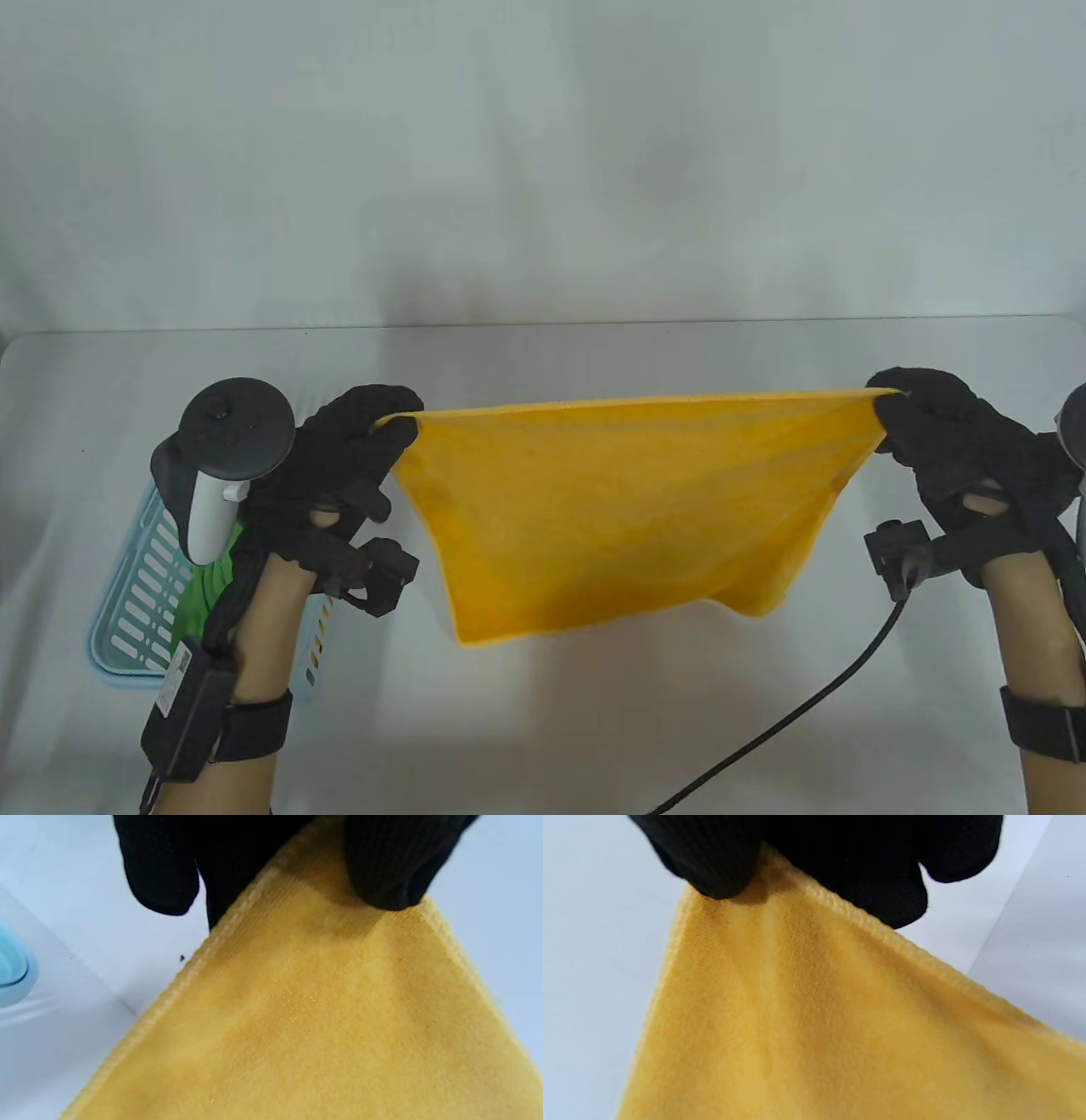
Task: Roll square towel into towel roll
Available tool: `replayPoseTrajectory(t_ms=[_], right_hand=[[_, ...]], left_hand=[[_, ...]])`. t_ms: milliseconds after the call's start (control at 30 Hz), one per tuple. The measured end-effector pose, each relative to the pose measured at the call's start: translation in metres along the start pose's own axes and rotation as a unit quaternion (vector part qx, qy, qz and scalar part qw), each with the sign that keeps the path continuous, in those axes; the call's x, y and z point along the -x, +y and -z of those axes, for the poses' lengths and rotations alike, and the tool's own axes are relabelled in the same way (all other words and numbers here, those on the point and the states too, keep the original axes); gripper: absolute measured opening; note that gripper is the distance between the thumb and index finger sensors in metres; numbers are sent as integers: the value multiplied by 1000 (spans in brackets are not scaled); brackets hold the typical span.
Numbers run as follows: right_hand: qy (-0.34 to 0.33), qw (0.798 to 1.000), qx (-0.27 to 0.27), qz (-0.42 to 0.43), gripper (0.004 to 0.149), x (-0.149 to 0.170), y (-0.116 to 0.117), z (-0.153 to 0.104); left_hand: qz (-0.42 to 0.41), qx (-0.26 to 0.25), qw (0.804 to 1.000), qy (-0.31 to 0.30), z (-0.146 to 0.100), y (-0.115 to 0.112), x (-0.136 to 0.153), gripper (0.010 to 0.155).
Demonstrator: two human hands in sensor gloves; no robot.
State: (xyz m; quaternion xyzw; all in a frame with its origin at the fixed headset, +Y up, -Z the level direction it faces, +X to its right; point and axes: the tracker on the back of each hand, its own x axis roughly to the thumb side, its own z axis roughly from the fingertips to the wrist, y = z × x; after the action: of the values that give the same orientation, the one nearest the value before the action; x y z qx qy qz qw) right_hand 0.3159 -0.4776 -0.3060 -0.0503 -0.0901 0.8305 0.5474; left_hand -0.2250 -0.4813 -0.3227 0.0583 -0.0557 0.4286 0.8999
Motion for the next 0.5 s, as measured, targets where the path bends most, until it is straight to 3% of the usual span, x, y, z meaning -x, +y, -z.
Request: replayPoseTrajectory(t_ms=[300, 400, 500], right_hand=[[-37, 999, 8, 16, 39, -20, -20, -22], [-21, 1000, 19, 3, 39, -19, -16, -8], [25, 998, 33, -41, 38, -7, 3, 21]], left_hand=[[0, -22, 998, -56, -9, 32, -32, 43], [10, -19, 999, -34, 7, 31, -30, 42], [40, -14, 999, 15, 34, 19, -18, 42]])
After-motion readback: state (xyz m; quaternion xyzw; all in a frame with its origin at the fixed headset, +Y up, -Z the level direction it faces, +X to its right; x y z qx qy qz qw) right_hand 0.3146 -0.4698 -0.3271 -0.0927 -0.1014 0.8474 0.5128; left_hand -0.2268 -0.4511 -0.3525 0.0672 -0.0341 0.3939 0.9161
